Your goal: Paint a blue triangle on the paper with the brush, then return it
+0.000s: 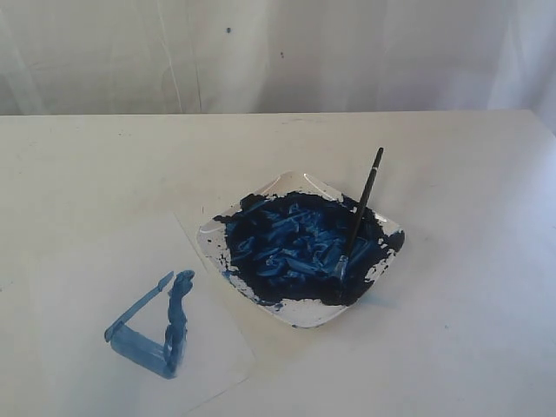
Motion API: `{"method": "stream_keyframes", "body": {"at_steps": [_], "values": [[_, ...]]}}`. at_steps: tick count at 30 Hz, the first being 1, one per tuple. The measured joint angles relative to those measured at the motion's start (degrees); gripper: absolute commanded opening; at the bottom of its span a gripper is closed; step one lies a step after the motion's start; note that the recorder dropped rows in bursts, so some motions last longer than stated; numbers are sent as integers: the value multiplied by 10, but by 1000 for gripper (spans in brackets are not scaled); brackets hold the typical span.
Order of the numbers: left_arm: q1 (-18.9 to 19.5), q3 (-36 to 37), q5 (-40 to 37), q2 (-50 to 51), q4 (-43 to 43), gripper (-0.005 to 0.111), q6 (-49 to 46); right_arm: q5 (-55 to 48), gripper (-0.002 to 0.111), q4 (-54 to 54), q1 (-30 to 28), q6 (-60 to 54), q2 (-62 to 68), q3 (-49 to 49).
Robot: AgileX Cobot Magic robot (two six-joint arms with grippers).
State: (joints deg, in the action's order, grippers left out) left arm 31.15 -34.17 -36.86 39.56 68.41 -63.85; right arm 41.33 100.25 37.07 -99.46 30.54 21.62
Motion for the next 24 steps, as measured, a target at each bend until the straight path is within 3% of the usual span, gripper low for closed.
{"method": "stream_keyframes", "body": {"at_steps": [13, 19, 24], "values": [[0, 0, -9, 0, 0, 0, -2, 2, 0, 0, 0, 0, 0, 0], [-3, 8, -15, -23, 3, 0, 92, 4, 0, 0, 0, 0, 0, 0], [-73, 33, 16, -97, 14, 0, 96, 11, 0, 0, 0, 0, 0, 0]]}}
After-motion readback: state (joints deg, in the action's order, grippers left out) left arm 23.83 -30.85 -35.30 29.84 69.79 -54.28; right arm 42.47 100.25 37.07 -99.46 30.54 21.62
